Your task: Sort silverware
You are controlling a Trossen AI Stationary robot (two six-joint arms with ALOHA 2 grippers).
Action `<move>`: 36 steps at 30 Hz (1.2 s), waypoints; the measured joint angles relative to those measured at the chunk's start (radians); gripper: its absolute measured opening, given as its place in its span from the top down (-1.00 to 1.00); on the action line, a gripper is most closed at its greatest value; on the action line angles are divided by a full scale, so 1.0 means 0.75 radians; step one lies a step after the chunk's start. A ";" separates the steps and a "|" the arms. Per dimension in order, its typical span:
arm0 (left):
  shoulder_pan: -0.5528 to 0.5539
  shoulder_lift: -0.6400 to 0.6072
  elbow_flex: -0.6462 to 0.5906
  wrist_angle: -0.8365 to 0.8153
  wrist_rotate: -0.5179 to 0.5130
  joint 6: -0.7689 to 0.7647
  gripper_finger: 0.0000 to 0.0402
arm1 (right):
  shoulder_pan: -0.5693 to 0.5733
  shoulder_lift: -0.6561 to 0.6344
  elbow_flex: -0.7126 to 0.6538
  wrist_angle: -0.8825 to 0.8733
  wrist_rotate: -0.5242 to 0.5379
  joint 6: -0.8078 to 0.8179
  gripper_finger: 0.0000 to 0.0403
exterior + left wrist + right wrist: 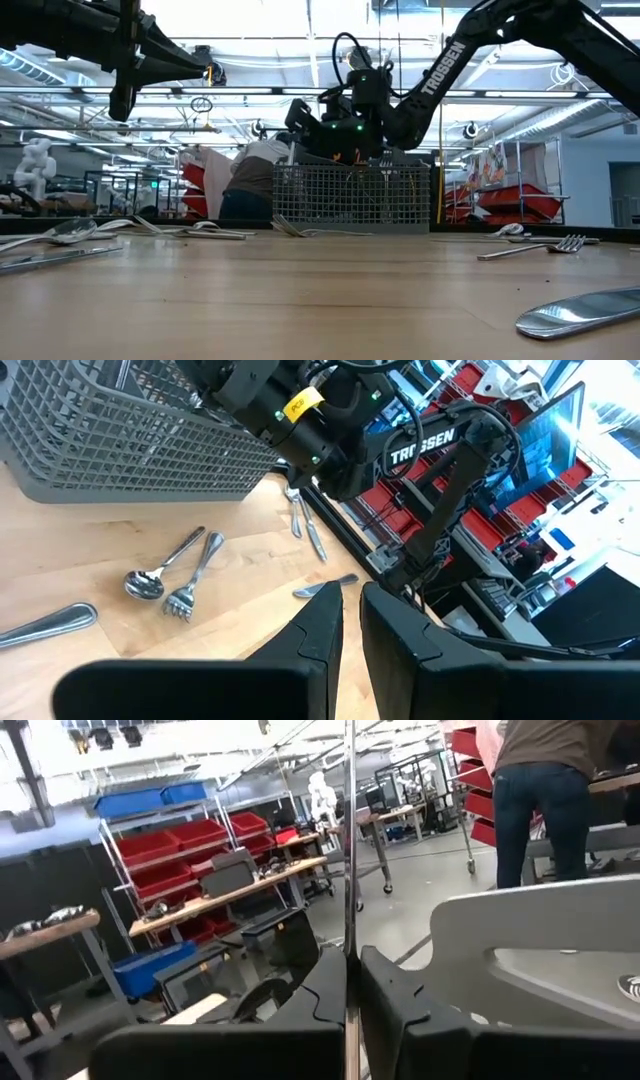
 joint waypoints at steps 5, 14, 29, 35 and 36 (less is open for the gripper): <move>0.000 0.000 -0.001 0.000 -0.014 0.000 0.76 | -0.001 -0.002 0.001 -0.042 -0.005 0.016 0.99; 0.000 0.000 -0.001 0.000 -0.014 0.000 0.76 | 0.002 -0.002 0.000 -0.061 -0.006 0.028 0.81; 0.000 0.000 -0.001 0.013 -0.030 0.000 0.76 | 0.003 0.001 -0.003 -0.045 -0.006 0.048 0.79; 0.000 0.000 -0.001 0.012 -0.030 -0.001 0.76 | 0.039 -0.039 -0.011 0.068 -0.056 -0.011 0.79; 0.000 0.000 -0.001 0.012 -0.030 -0.001 0.76 | 0.047 -0.064 -0.011 0.066 -0.062 -0.052 0.79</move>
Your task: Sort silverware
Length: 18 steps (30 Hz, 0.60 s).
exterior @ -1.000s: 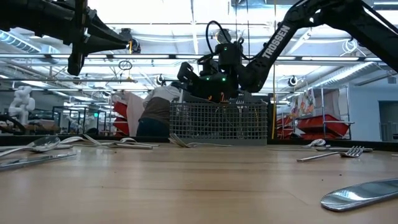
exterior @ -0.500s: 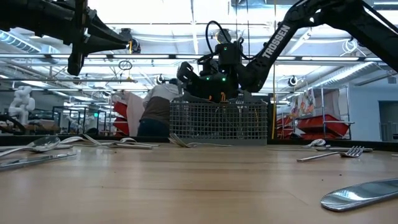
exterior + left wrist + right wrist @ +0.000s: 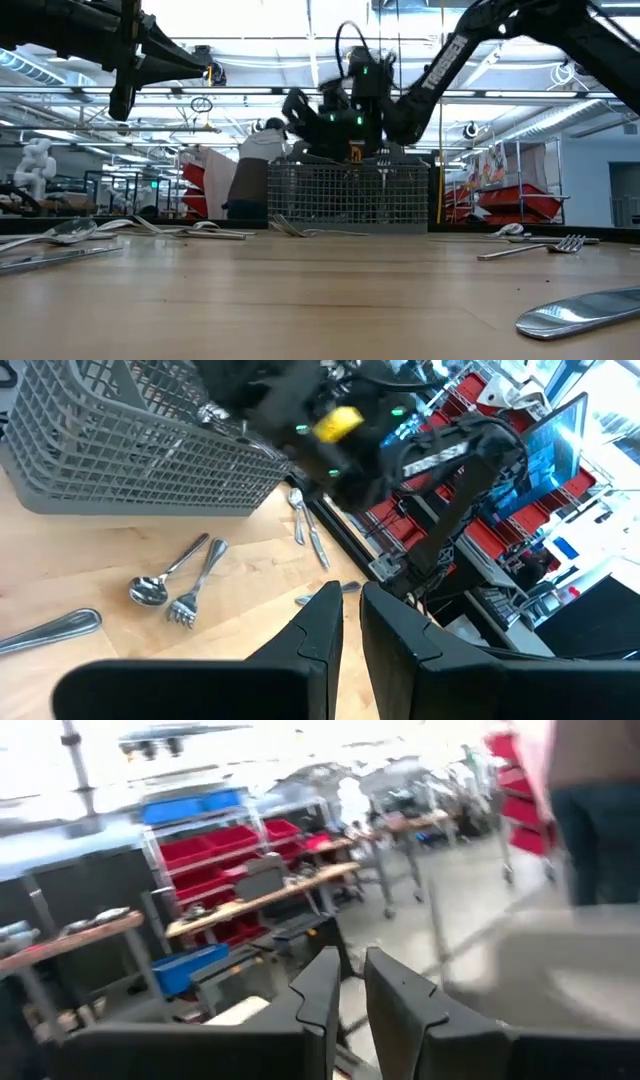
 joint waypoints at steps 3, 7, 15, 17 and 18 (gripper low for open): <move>0.000 0.000 0.000 0.000 0.000 0.005 0.76 | 0.025 -0.126 0.002 -0.121 -0.041 -0.149 0.79; 0.000 0.000 0.000 0.000 0.000 0.006 0.76 | 0.072 -0.359 0.003 -0.468 -0.047 -0.394 0.79; -0.001 0.000 0.000 0.017 0.051 0.010 0.76 | 0.222 -0.908 0.009 -1.619 -0.010 -0.646 0.79; 0.000 0.000 0.000 0.032 0.078 0.030 0.76 | 0.256 -0.998 0.008 -1.964 -0.009 -0.606 0.79; -0.001 0.000 0.000 0.037 0.093 0.040 0.76 | 0.271 -1.039 0.002 -2.115 -0.008 -0.562 0.79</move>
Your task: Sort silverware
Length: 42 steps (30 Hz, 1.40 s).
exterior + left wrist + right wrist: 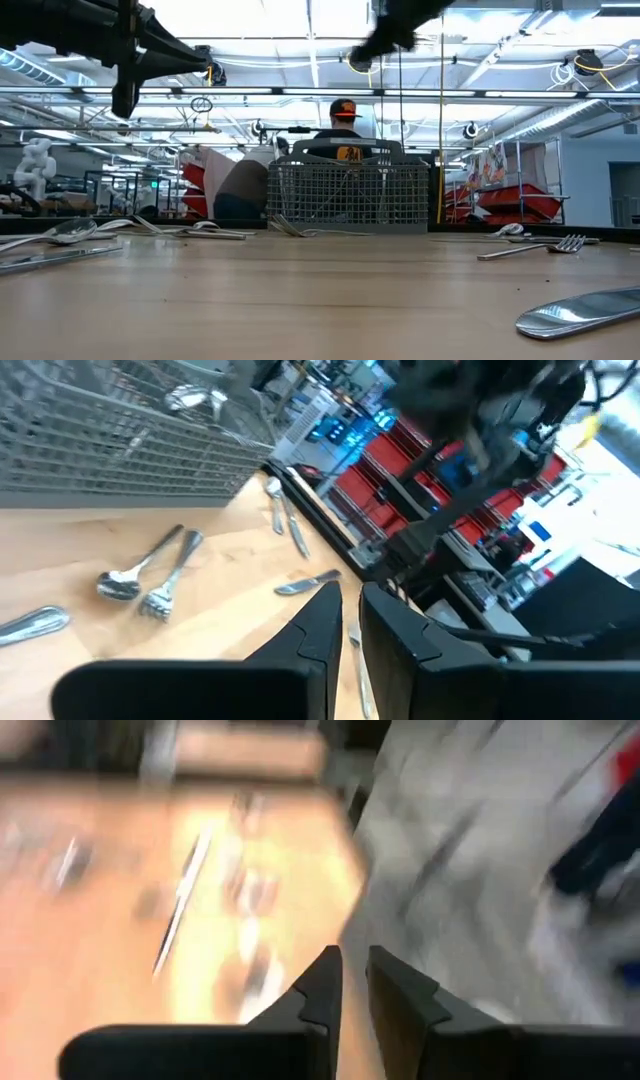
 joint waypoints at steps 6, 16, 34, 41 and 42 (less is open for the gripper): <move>0.000 0.000 0.000 -0.007 0.046 0.007 0.76 | 0.138 -0.260 -0.317 -0.398 0.008 0.439 0.79; 0.000 0.000 0.000 -0.010 0.120 0.101 0.76 | 0.565 -0.541 -0.870 -0.198 0.137 1.090 0.79; 0.000 0.001 0.000 -0.063 0.146 0.100 0.76 | 0.683 -0.143 -0.881 0.062 -0.288 0.552 0.31; 0.000 0.001 0.000 -0.089 0.084 0.099 0.76 | 0.678 -0.020 -0.880 0.096 -0.282 0.401 0.32; 0.000 0.001 0.000 -0.098 0.077 0.099 0.76 | 0.673 -0.002 -0.880 0.108 -0.279 0.387 0.32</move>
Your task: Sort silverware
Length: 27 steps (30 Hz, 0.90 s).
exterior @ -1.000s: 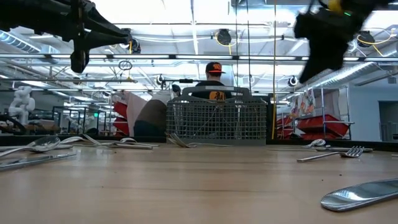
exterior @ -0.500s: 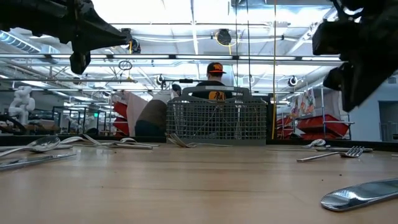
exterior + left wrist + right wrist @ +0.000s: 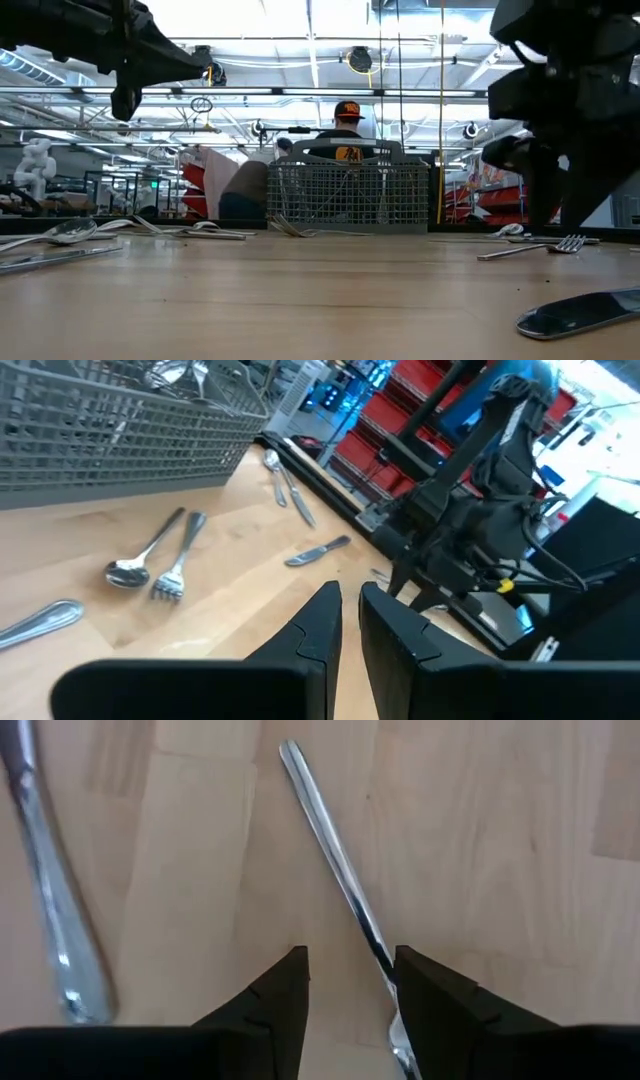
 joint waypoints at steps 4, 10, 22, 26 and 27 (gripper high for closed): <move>0.000 0.000 0.000 -0.028 -0.011 -0.001 0.76 | -0.025 0.073 0.000 0.063 -0.001 -0.022 0.32; 0.001 0.000 0.000 -0.059 -0.017 -0.001 0.76 | -0.056 0.175 0.009 0.064 -0.004 -0.028 0.35; 0.000 0.000 0.000 -0.096 -0.016 -0.002 0.76 | -0.059 0.220 0.032 -0.064 0.026 0.187 0.96; 0.000 0.000 0.000 -0.096 -0.013 -0.003 0.76 | -0.058 0.232 0.108 -0.155 0.043 0.228 0.98; 0.001 0.000 0.000 -0.097 -0.008 -0.003 0.76 | -0.058 0.235 0.134 -0.187 0.057 0.231 0.98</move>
